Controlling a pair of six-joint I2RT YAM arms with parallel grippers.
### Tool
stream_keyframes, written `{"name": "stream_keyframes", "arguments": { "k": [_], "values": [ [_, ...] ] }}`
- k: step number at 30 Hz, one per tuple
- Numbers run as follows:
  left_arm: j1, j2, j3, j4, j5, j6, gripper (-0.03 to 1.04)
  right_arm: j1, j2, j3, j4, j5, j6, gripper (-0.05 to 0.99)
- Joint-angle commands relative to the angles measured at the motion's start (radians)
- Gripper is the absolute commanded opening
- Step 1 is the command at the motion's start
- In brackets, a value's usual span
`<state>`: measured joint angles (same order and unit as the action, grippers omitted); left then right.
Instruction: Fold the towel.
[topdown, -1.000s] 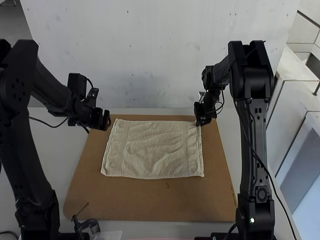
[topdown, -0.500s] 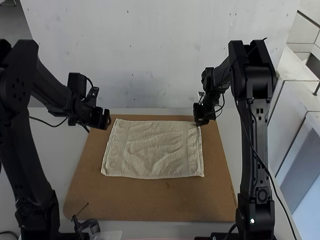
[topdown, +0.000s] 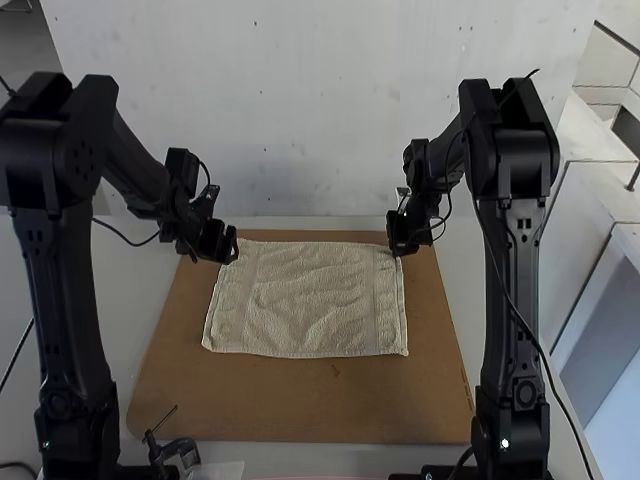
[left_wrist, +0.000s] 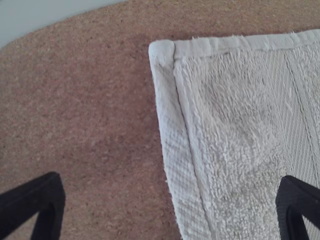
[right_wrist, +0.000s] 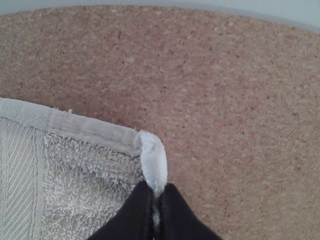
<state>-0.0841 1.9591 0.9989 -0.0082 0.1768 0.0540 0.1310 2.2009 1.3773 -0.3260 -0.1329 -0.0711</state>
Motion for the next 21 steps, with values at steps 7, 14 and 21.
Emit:
{"name": "stream_keyframes", "arguments": {
  "k": [7, 14, 21],
  "values": [
    [0.007, 0.112, 0.214, -0.139, 0.003, -0.009, 0.93, 0.024, -0.04, -0.067, -0.022, -0.019, 0.005, 0.02],
    [-0.013, 0.172, 0.27, -0.222, 0.093, -0.019, 0.91, 0.021, -0.038, -0.069, -0.004, -0.031, 0.005, 0.02],
    [-0.016, 0.227, 0.351, -0.236, 0.089, -0.042, 0.9, 0.016, -0.035, -0.075, 0.007, -0.031, 0.002, 0.02]
  ]
}}
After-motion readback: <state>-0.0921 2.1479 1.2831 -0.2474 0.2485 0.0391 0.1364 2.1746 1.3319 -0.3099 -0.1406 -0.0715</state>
